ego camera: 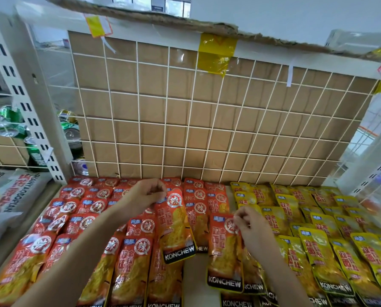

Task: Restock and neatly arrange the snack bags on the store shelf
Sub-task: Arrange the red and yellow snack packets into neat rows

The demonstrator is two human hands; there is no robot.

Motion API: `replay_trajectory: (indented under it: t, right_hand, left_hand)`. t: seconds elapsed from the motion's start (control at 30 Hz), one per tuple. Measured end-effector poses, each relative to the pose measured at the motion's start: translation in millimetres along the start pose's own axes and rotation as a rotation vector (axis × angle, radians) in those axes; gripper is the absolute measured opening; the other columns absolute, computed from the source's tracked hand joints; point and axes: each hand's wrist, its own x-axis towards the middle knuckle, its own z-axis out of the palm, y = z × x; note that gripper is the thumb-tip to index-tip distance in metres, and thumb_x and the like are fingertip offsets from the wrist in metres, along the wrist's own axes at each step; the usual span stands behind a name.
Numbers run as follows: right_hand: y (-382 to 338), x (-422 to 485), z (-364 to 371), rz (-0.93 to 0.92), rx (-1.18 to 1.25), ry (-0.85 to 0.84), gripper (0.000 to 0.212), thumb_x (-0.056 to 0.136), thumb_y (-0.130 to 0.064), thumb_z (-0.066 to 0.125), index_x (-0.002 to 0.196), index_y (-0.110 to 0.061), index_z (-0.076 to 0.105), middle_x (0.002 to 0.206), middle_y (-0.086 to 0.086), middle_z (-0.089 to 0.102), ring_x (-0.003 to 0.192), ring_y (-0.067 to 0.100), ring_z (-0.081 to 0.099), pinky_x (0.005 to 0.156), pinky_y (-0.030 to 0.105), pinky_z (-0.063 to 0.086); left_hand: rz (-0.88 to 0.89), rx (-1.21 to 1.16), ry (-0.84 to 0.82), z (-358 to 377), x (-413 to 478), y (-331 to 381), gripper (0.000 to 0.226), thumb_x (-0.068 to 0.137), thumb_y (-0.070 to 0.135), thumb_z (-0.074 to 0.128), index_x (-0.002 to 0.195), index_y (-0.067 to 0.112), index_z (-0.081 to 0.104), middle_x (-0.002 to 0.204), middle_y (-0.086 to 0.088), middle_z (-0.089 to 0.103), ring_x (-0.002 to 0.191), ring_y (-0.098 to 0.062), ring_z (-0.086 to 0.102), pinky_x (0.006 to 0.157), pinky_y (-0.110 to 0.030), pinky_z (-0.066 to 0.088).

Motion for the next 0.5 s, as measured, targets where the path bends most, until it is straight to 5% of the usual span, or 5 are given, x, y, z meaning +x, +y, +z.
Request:
replay_trajectory:
  t: [0.23,0.5]
  right_hand:
    - [19.4,-8.4,-25.7,0.074,0.08,0.075,0.02,0.092,-0.01,0.052,0.075,-0.019,0.051,0.075,0.004,0.064,0.072,0.018,0.06,0.065,0.036,0.047]
    - [28.7,-13.7,-25.3,0.061,0.078,0.045,0.012,0.093,-0.009,0.052,0.081,-0.011,0.054,0.072,0.0,0.062,0.063,0.008,0.054,0.054,0.021,0.036]
  left_hand:
    - [0.016,0.248,-0.157,49.4,34.1,14.0,0.008,0.091,0.007,0.054,0.085,0.01,0.059,0.077,0.004,0.059,0.067,-0.009,0.056,0.053,-0.013,0.045]
    - [-0.01,0.471,-0.213,75.8,41.3,-0.1,0.004,0.09,0.016,0.057,0.09,0.018,0.06,0.087,0.012,0.059,0.085,-0.004,0.058,0.076,-0.017,0.049]
